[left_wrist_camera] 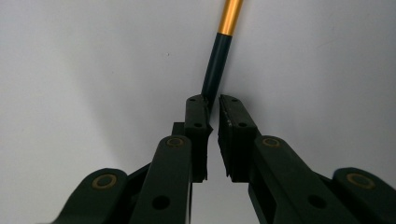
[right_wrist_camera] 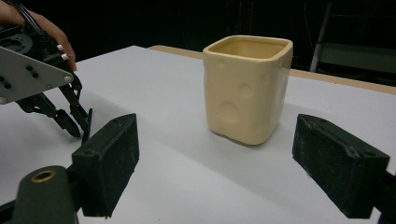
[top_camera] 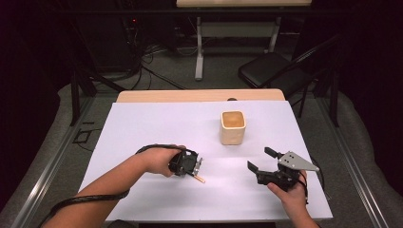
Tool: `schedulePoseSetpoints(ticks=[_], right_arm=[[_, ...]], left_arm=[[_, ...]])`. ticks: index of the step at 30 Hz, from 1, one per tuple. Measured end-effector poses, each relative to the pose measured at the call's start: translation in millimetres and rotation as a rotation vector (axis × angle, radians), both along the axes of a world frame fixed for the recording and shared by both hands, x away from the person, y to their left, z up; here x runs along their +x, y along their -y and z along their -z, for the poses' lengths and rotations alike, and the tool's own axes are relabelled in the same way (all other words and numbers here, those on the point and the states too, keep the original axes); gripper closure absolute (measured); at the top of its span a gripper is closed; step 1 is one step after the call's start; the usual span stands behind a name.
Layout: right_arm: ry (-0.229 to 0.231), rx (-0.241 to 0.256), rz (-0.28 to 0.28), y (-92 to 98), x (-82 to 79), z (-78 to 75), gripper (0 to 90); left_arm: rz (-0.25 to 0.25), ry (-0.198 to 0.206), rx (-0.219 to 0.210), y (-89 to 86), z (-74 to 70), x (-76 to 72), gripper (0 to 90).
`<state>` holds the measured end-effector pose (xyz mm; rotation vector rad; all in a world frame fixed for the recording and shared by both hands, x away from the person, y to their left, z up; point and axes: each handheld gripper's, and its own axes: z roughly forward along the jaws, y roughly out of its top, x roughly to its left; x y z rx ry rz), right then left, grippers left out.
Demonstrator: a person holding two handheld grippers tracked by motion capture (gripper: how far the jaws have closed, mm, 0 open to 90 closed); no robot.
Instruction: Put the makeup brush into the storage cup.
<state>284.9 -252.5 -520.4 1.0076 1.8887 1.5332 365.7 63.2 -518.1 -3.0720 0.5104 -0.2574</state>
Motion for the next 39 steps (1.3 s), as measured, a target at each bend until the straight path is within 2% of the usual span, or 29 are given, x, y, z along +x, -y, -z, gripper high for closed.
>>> schedulePoseSetpoints(ticks=[6, 9, 10, 13, 15, 20, 28, 39], right_arm=[[0.000, 0.000, -0.001, -0.2, 0.1, 0.1, 14.4], [0.006, -0.003, -0.003, -0.3, -0.1, -0.2, 14.4], [0.005, -0.002, -0.003, -0.2, -0.1, -0.2, 14.4], [0.003, -0.002, -0.003, 0.2, 0.0, -0.1, 14.4], [0.004, 0.000, -0.003, 0.4, -0.1, -0.2, 14.4], [0.004, -0.001, -0.004, 0.3, -0.1, -0.2, 14.4], [0.003, -0.002, -0.004, -0.2, 0.0, 0.0, 14.4], [0.003, -0.001, -0.007, -0.4, 0.1, 0.2, 14.4]], left_arm=[[-0.004, -0.010, 0.002, 2.0, 0.1, 3.7, 81.6], [0.000, 0.006, 0.003, 3.1, 0.4, 5.1, 81.7], [-0.001, -0.002, 0.000, 3.0, 1.4, 5.6, 81.7], [0.006, -0.017, 0.026, 4.1, 5.7, 5.2, 81.8], [0.004, -0.012, 0.019, 4.3, 5.1, 5.6, 82.2], [-0.017, -0.033, 0.010, 3.3, 5.5, 6.9, 83.1], [-0.030, -0.028, 0.003, 2.7, 5.7, 7.2, 83.5], [-0.030, -0.024, 0.022, 5.5, 5.8, 6.6, 83.7]])
